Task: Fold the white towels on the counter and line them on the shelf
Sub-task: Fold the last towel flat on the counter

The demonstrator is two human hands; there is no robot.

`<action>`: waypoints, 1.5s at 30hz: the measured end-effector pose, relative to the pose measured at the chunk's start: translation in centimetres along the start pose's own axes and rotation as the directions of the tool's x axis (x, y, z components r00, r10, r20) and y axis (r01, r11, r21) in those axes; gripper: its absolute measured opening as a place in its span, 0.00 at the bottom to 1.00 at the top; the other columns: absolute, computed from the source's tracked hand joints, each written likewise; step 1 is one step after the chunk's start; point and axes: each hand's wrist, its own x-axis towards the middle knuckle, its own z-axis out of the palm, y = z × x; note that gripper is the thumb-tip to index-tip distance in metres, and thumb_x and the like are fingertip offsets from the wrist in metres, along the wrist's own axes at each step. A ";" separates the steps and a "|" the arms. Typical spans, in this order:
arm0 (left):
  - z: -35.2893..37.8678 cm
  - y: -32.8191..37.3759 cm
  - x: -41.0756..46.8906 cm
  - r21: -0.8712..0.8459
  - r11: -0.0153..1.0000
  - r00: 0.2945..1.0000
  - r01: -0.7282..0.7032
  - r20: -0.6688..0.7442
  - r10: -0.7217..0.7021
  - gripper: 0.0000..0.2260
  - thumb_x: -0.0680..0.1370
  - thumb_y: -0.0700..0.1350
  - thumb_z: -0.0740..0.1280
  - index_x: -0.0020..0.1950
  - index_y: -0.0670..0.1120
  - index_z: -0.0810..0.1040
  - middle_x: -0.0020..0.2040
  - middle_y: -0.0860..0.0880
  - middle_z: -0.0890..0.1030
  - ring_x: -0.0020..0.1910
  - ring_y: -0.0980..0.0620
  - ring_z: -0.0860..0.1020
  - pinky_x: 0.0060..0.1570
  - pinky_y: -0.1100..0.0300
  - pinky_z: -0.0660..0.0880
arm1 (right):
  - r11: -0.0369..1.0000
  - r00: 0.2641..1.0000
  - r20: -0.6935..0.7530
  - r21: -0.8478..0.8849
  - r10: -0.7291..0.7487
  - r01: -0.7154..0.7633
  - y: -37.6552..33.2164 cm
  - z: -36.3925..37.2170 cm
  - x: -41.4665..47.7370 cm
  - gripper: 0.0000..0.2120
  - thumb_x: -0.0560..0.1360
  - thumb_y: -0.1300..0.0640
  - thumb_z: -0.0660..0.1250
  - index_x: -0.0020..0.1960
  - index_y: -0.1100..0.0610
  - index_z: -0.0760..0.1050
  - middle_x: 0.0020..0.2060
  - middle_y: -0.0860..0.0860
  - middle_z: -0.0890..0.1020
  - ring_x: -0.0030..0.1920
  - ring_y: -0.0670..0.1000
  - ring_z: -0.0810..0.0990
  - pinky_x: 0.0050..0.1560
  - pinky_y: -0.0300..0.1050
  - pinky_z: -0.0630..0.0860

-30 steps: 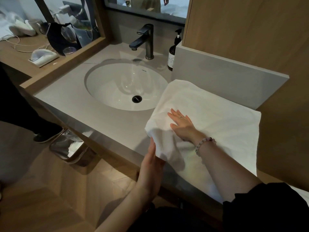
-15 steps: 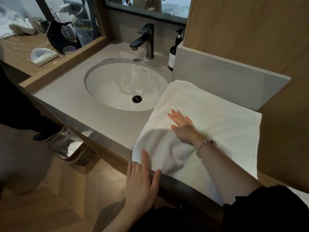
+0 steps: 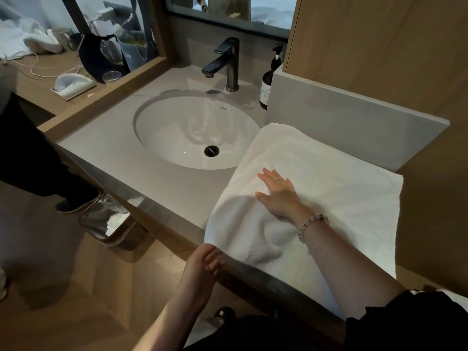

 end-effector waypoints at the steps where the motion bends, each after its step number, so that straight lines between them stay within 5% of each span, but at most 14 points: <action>1: 0.0 0.1 0.0 0.027 0.999 1.000 -0.025 0.011 0.025 0.06 0.76 0.39 0.59 0.44 0.42 0.74 0.29 0.49 0.74 0.24 0.56 0.70 0.32 0.61 0.66 | 1.000 1.000 -0.004 -0.001 -0.002 0.002 0.0 0.0 0.0 0.26 0.80 0.50 0.57 0.76 0.50 0.55 0.77 0.44 0.51 0.76 0.44 0.44 0.73 0.46 0.40; 6: 0.1 0.7 0.1 -0.060 0.996 0.997 -0.071 0.013 0.072 0.18 0.77 0.35 0.54 0.60 0.48 0.76 0.30 0.51 0.79 0.25 0.57 0.71 0.28 0.65 0.70 | 1.000 1.000 -0.015 -0.018 -0.013 0.013 0.2 0.1 0.1 0.27 0.79 0.50 0.58 0.76 0.50 0.55 0.77 0.44 0.51 0.76 0.45 0.45 0.73 0.46 0.40; 11: 1.0 1.4 -1.3 -0.386 0.919 0.985 -0.077 0.115 0.131 0.22 0.76 0.42 0.49 0.68 0.47 0.71 0.56 0.45 0.82 0.51 0.46 0.79 0.50 0.57 0.69 | 1.000 1.000 -0.010 -0.028 -0.006 0.006 0.2 0.2 0.1 0.27 0.79 0.49 0.57 0.76 0.50 0.55 0.77 0.44 0.50 0.76 0.45 0.45 0.73 0.46 0.40; 15: 1.8 1.6 -2.1 -0.408 0.903 0.957 -0.133 0.183 0.223 0.20 0.79 0.49 0.50 0.69 0.52 0.70 0.62 0.46 0.77 0.37 0.49 0.74 0.39 0.57 0.64 | 0.999 1.000 0.008 -0.042 0.013 -0.012 -0.2 -0.2 0.2 0.27 0.79 0.49 0.58 0.76 0.50 0.55 0.77 0.44 0.51 0.76 0.45 0.46 0.74 0.47 0.42; 18: 1.9 1.4 -1.6 -0.127 0.964 0.940 -0.234 0.222 0.258 0.19 0.79 0.56 0.51 0.68 0.57 0.69 0.58 0.47 0.79 0.31 0.50 0.75 0.33 0.60 0.66 | 0.999 0.999 -0.027 -0.025 0.037 -0.038 -1.1 -1.0 0.2 0.26 0.79 0.48 0.58 0.75 0.51 0.58 0.76 0.46 0.55 0.76 0.46 0.49 0.74 0.45 0.47; 21: 1.7 0.8 -1.0 0.363 0.843 0.917 -0.397 0.206 0.342 0.20 0.79 0.62 0.52 0.71 0.63 0.62 0.46 0.50 0.80 0.30 0.62 0.76 0.31 0.71 0.69 | 0.995 0.998 -0.029 -0.078 0.053 -0.055 -2.0 -1.6 0.5 0.27 0.79 0.47 0.56 0.76 0.52 0.55 0.77 0.46 0.51 0.76 0.47 0.46 0.75 0.47 0.47; 23: 1.3 0.5 -1.1 0.548 0.707 0.889 -0.448 0.187 0.418 0.24 0.77 0.68 0.47 0.71 0.64 0.55 0.57 0.61 0.74 0.39 0.74 0.73 0.43 0.78 0.67 | 0.990 0.996 0.019 -0.112 0.084 -0.081 -2.2 -1.5 0.9 0.28 0.80 0.46 0.53 0.77 0.52 0.51 0.77 0.45 0.47 0.76 0.46 0.43 0.75 0.51 0.44; 25: 0.6 0.3 -1.5 0.720 0.520 0.854 -0.460 0.199 0.480 0.31 0.71 0.71 0.40 0.72 0.62 0.51 0.65 0.64 0.61 0.58 0.74 0.64 0.63 0.70 0.58 | 0.985 0.992 0.051 -0.136 0.117 -0.109 -2.1 -1.4 1.4 0.28 0.81 0.45 0.50 0.78 0.51 0.49 0.77 0.44 0.46 0.76 0.46 0.43 0.75 0.51 0.43; 29: 0.0 -0.6 -1.8 0.770 0.429 0.827 -0.472 0.218 0.518 0.30 0.72 0.66 0.43 0.72 0.58 0.42 0.72 0.63 0.43 0.73 0.65 0.44 0.67 0.70 0.43 | 0.984 0.989 0.037 -0.116 0.140 -0.135 -2.0 -1.3 1.9 0.27 0.81 0.45 0.49 0.77 0.50 0.50 0.77 0.44 0.48 0.76 0.46 0.43 0.75 0.52 0.44; 32: -0.3 -0.9 -1.7 0.813 0.326 0.799 -0.482 0.255 0.545 0.31 0.72 0.67 0.42 0.72 0.56 0.39 0.71 0.63 0.42 0.70 0.68 0.43 0.65 0.75 0.41 | 0.981 0.990 0.035 -0.145 0.137 -0.131 -1.9 -1.1 2.1 0.28 0.80 0.45 0.51 0.77 0.50 0.49 0.77 0.44 0.47 0.76 0.47 0.43 0.75 0.52 0.45; 35: -1.5 -0.9 -0.8 0.870 0.216 0.796 -0.442 0.270 0.541 0.40 0.69 0.70 0.38 0.77 0.51 0.45 0.75 0.58 0.51 0.75 0.59 0.51 0.73 0.63 0.50 | 0.974 0.989 0.042 -0.185 0.143 -0.133 -1.9 -0.9 2.0 0.29 0.80 0.45 0.51 0.78 0.50 0.47 0.77 0.44 0.45 0.76 0.48 0.42 0.75 0.53 0.45; 38: -2.0 -0.5 -0.5 0.775 0.443 0.842 -0.451 0.206 0.498 0.34 0.74 0.69 0.50 0.75 0.53 0.55 0.69 0.61 0.65 0.71 0.56 0.62 0.66 0.61 0.61 | 0.966 0.983 0.063 -0.206 0.172 -0.155 -2.8 -1.2 2.2 0.30 0.80 0.46 0.52 0.78 0.52 0.45 0.77 0.46 0.44 0.76 0.50 0.41 0.74 0.55 0.45; 41: -1.2 0.3 -0.7 0.445 0.780 0.896 -0.440 0.160 0.414 0.24 0.77 0.56 0.59 0.71 0.58 0.55 0.69 0.61 0.60 0.71 0.59 0.59 0.66 0.64 0.58 | 0.956 0.995 0.037 -0.282 0.095 -0.080 -3.9 -0.9 2.1 0.30 0.80 0.45 0.51 0.77 0.52 0.45 0.77 0.47 0.44 0.76 0.50 0.41 0.74 0.55 0.43; 45: -0.3 0.3 -0.2 0.453 0.777 0.900 -0.437 0.218 0.379 0.27 0.77 0.54 0.56 0.75 0.52 0.56 0.71 0.59 0.59 0.70 0.60 0.59 0.68 0.64 0.58 | 0.943 0.998 0.064 -0.332 0.015 0.007 -4.5 0.6 1.8 0.29 0.80 0.42 0.48 0.78 0.50 0.44 0.77 0.48 0.44 0.76 0.48 0.41 0.74 0.54 0.40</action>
